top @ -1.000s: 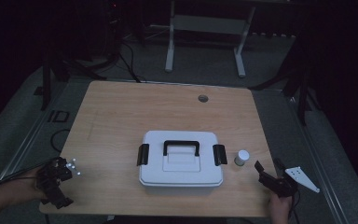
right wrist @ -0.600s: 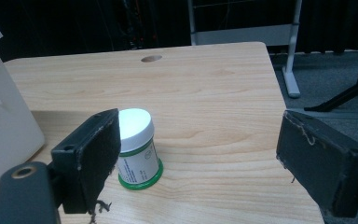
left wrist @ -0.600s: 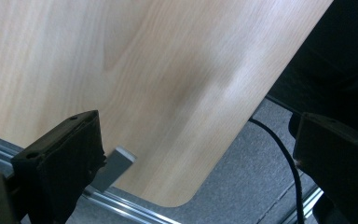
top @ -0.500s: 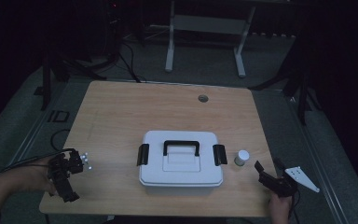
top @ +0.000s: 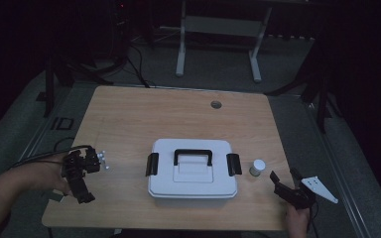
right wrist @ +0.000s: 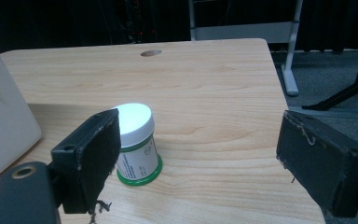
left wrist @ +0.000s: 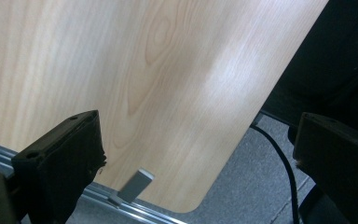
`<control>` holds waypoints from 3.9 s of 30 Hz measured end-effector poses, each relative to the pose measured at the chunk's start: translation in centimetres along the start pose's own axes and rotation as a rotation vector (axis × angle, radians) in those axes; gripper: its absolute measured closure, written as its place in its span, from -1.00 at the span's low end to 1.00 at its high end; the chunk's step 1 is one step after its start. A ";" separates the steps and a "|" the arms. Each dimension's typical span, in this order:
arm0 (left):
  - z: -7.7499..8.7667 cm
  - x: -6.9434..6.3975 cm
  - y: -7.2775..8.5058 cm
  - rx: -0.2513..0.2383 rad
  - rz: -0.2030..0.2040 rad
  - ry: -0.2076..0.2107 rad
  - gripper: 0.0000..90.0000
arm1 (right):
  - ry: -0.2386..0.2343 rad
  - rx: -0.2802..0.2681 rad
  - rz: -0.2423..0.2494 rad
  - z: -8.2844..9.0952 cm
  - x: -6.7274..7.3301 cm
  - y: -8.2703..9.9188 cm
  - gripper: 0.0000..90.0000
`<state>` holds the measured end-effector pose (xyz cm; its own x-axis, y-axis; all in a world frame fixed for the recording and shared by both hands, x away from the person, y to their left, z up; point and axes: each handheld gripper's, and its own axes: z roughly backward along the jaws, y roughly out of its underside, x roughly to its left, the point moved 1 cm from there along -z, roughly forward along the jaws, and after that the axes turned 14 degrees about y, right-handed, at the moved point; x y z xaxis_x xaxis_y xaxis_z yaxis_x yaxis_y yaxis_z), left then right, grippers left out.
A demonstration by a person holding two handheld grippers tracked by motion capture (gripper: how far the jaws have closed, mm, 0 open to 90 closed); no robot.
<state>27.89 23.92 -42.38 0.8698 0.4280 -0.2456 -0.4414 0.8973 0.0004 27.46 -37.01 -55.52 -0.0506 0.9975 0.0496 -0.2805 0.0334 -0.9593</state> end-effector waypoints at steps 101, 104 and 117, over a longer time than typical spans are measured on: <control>3.0 -5.0 -24.3 0.151 -0.344 0.003 0.85 | -0.018 -0.010 -0.030 0.1 -0.4 0.1 -0.70; 3.0 -5.0 -24.4 0.163 -0.349 0.004 0.85 | -0.018 -0.010 -0.030 0.1 -0.4 0.1 -0.70; 3.5 -4.8 -24.5 0.168 -0.365 0.016 0.86 | -0.014 -0.009 -0.034 0.1 -0.4 0.1 -0.70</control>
<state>35.34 0.32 -37.78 0.9587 0.0775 -0.2736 -0.0609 0.9958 0.0687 27.36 -37.43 -55.56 -0.0548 0.9948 0.0859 -0.2738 0.0678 -0.9594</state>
